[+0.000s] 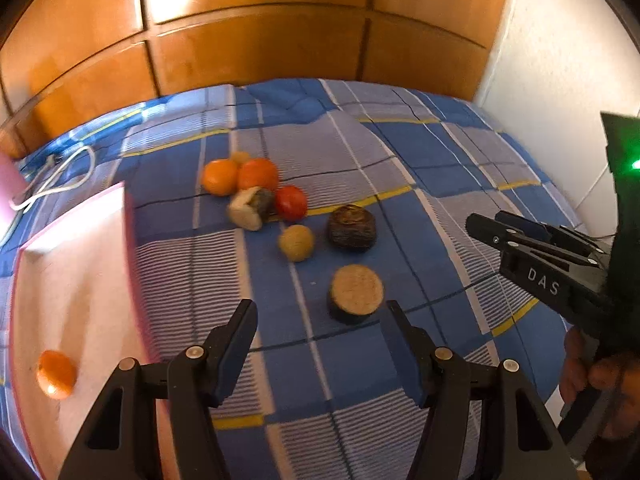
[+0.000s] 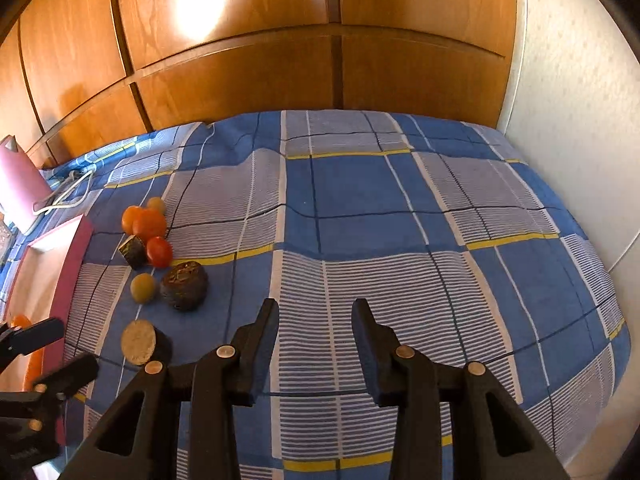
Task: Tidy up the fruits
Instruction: 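Move the left gripper to the beige round slice and grasp it, then place the beige slice in the tray with the left gripper while the right gripper grasps the dark brown fruit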
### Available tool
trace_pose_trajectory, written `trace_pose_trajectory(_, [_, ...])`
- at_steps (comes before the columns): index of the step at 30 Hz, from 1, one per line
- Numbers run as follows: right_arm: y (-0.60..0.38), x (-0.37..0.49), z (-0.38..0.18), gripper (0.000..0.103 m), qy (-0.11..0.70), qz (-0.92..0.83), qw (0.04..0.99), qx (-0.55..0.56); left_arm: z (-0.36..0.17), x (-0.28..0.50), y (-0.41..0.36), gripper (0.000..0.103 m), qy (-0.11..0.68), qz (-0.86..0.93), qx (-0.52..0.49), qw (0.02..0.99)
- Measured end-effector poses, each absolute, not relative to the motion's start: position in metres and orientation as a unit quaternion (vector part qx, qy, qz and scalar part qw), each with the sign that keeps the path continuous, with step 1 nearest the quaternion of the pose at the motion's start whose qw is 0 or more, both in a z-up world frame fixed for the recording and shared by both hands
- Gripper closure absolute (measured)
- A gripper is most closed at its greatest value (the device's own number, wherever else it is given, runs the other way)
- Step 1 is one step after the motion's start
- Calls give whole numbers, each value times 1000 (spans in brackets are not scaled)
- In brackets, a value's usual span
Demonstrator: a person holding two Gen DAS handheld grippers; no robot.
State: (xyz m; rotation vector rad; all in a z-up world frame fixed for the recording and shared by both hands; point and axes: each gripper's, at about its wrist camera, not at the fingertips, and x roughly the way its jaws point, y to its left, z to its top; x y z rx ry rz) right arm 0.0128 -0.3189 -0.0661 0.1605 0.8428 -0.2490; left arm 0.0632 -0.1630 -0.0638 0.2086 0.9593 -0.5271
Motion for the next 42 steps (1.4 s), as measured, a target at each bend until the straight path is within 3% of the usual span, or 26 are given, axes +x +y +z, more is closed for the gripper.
trace_pose_trajectory(7, [-320, 12, -71, 65, 414, -115, 899, 85, -86, 73, -191, 40, 466, -259, 121, 837])
trace_pose_trajectory(10, [-321, 13, -72, 65, 415, -107, 899, 92, -96, 78, -195, 67, 474, -261, 120, 832])
trace_pose_trajectory(20, [-302, 26, -77, 65, 422, -14, 899, 117, -83, 68, -158, 67, 467, -236, 91, 848])
trace_pose_trajectory(29, [-264, 56, -81, 65, 436, 28, 897, 66, -60, 60, -125, 67, 447, -212, 66, 866])
trace_pose_trajectory(33, [-247, 73, -88, 57, 448, 33, 893, 28, -49, 54, -112, 67, 437, -203, 53, 875])
trace_pose_trajectory(42, [-236, 87, -104, 59, 446, 10, 895, -8, -18, 38, -78, 67, 395, -158, 45, 904])
